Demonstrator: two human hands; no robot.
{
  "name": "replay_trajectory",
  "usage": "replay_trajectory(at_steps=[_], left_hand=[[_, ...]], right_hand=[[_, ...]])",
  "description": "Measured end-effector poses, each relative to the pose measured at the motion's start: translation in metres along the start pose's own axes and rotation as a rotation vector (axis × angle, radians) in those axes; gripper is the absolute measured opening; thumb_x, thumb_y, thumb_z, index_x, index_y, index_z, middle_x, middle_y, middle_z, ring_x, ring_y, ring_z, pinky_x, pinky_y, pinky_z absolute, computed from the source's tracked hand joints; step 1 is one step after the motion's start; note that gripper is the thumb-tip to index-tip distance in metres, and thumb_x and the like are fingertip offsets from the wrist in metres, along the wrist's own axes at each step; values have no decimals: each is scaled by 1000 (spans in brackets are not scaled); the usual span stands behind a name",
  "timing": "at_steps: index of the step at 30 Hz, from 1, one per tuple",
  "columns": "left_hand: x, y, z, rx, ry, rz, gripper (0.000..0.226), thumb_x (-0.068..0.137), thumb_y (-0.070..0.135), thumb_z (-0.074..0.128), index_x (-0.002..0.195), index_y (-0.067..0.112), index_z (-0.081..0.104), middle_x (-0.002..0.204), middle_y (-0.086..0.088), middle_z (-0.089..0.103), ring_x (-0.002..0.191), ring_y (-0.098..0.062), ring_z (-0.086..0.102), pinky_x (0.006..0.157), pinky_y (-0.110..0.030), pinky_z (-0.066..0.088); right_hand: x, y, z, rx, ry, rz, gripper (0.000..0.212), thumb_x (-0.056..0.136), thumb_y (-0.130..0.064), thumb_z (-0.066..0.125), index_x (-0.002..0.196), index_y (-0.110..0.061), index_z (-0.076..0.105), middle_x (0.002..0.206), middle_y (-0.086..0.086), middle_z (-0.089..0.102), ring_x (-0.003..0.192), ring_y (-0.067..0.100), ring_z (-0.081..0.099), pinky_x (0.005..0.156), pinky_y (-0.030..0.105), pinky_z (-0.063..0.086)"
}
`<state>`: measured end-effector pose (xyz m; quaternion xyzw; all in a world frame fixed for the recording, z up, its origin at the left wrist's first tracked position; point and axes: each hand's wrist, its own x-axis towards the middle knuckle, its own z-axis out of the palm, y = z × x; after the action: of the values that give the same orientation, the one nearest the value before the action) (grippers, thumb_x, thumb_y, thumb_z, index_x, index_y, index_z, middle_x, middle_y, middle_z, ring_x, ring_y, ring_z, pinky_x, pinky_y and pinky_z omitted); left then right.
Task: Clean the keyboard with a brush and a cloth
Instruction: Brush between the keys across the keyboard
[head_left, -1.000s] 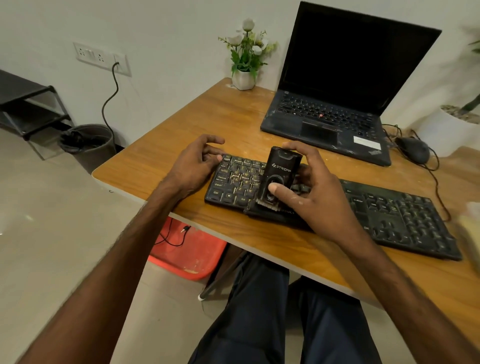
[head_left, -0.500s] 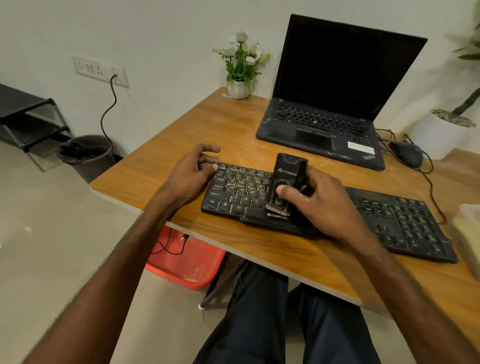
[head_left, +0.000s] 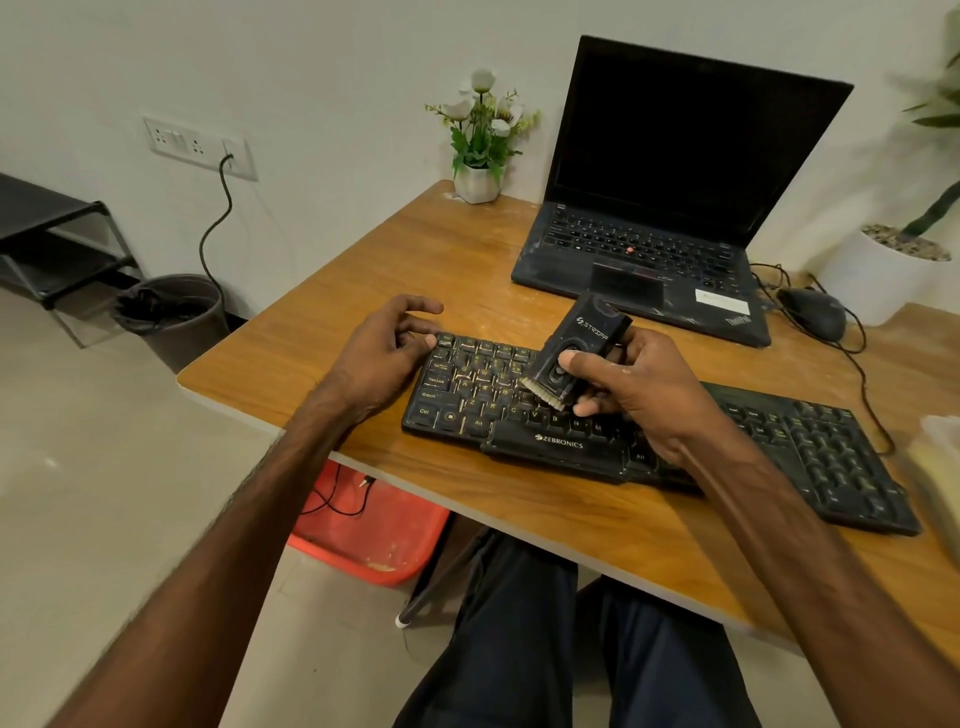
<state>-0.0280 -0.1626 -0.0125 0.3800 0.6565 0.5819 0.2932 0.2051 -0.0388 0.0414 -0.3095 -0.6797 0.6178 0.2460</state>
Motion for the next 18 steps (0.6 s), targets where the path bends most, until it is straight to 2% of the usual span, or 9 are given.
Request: replay_trajectory(at_steps=[4,7,11,14,16,18], left_hand=[[0,-1,-1,-1,-4,7,34,98,-3,54,121,22,58,118,-18,63,102,-28,60,96,-57,54],[0,0,-1,-3,-5,6,34,98,-3,54,120,22,59,119,-18,63,104,-29,60,94,-54,56],[1,0,0,-25,-4,-4,34,98,-4,54,124,18,57,113,-11,64,100,-25,61,90,-45,59],[1,-1,0,-29,-8,-6,35,98,-4,54,126,16,57,115,-13,64,99,-23,62,87,-42,60],[2,-2,-1,-26,-9,-7,35,98,-3,54,126,16,57,115,-13,64,100,-24,62,87,-41,60],[2,-2,-1,-19,-10,-9,35,98,-3,54,126,18,57,116,-13,64,102,-26,62,87,-42,60]], right_hand=[[5,5,1,-76,9,1,42,81,-10,77,119,-6,59,92,9,73,63,19,68,53,23,56],[6,5,3,-301,9,-47,48,77,-21,82,118,-17,58,98,3,72,73,25,73,64,34,59],[6,-4,2,-452,41,-95,45,78,-30,81,114,-19,58,95,-1,72,58,13,67,53,23,51],[4,-3,-1,-384,91,-123,38,79,-30,80,108,-20,57,86,3,72,52,10,59,47,23,46],[1,0,0,-440,55,-142,41,79,-32,79,111,-20,56,87,0,71,55,8,61,47,23,47],[2,2,-1,-597,65,-186,53,77,-35,80,120,-19,54,101,-4,69,71,7,65,54,20,50]])
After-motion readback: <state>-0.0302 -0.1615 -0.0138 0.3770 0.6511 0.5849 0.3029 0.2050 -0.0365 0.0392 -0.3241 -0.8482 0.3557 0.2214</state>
